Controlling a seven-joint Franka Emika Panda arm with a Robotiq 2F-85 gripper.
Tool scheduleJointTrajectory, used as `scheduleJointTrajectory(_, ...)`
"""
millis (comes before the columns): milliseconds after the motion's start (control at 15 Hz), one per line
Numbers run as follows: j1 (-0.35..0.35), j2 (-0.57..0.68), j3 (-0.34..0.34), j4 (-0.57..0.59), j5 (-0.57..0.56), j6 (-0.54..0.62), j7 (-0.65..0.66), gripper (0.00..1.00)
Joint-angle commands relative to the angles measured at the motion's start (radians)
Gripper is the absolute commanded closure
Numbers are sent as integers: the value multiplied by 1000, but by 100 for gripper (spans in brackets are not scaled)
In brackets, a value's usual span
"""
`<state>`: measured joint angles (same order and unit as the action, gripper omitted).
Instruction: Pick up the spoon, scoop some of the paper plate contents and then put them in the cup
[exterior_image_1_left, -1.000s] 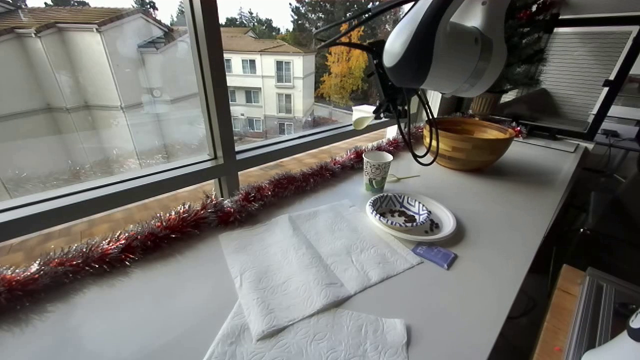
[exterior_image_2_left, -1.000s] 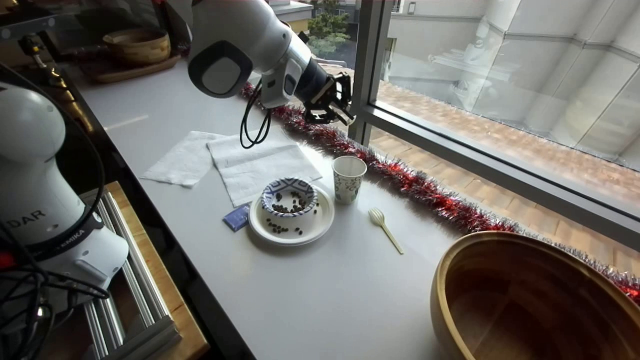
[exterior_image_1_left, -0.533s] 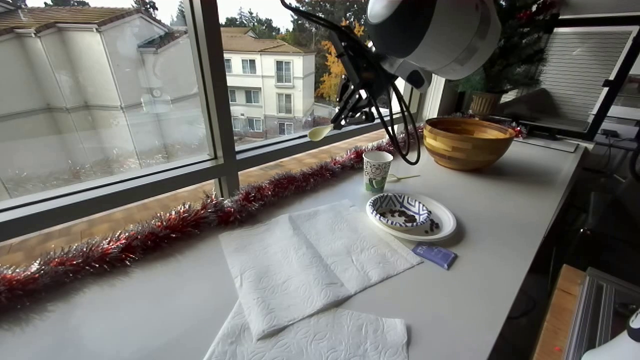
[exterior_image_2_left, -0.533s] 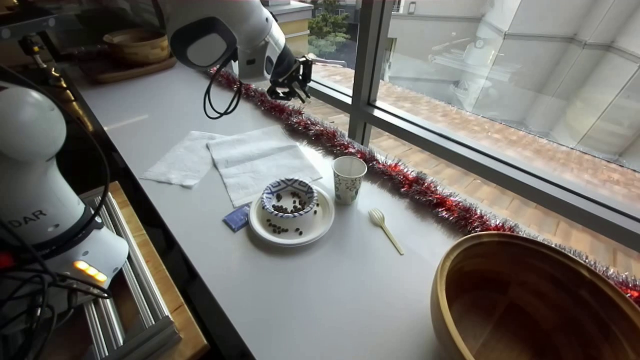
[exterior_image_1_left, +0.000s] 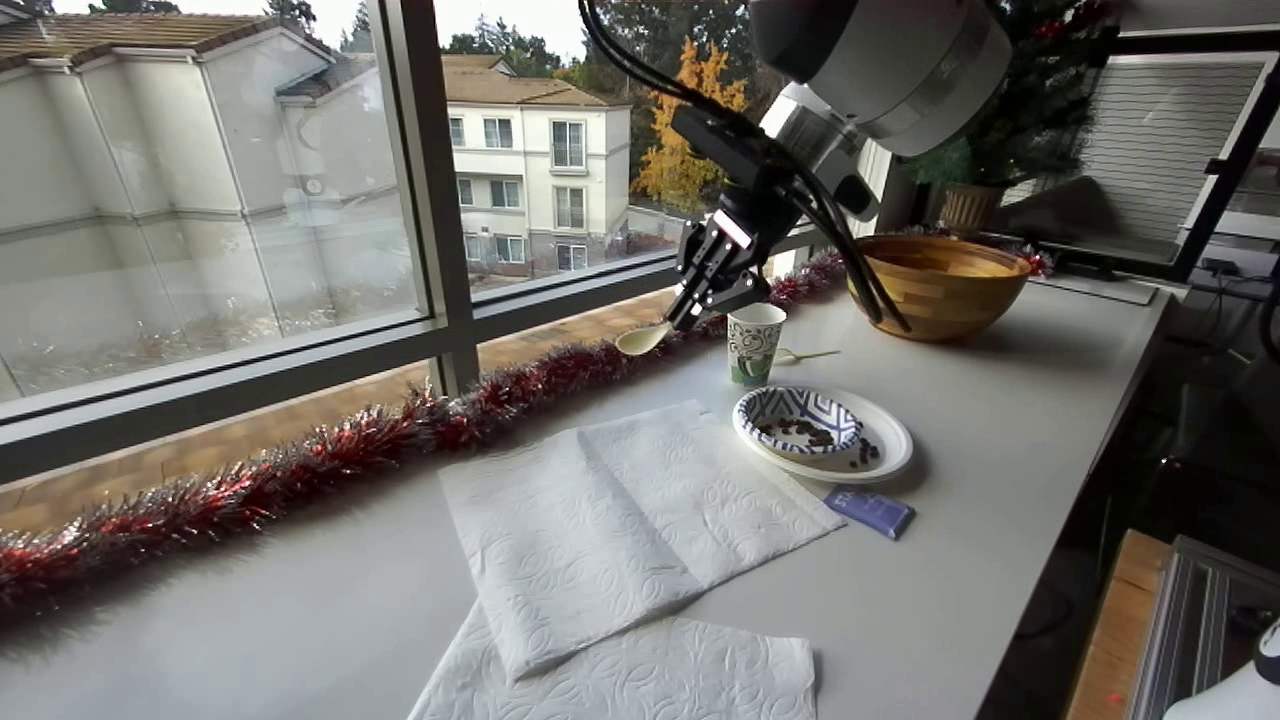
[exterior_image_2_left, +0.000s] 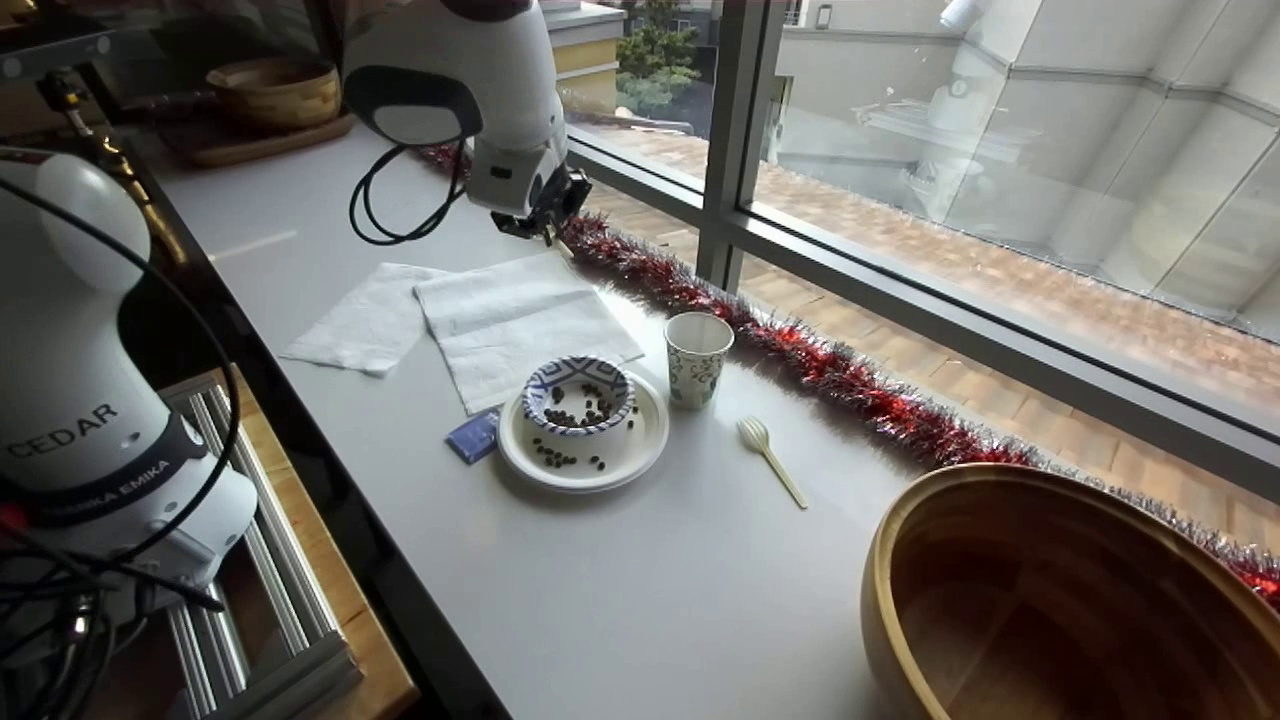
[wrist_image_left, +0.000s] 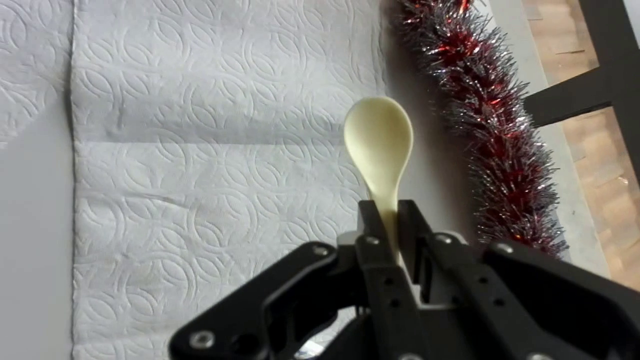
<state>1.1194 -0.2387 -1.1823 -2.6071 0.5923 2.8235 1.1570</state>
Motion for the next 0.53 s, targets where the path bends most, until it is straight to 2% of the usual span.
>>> scheduleJointTrajectory(0,173,-23,-247,45,126,-187,-125,97)
scheduleJointTrajectory(200,347,-57,-469,66,160,-275,-136,97)
scheduleJointTrajectory(467,594,-178,-729,107,87,-202,-67,97)
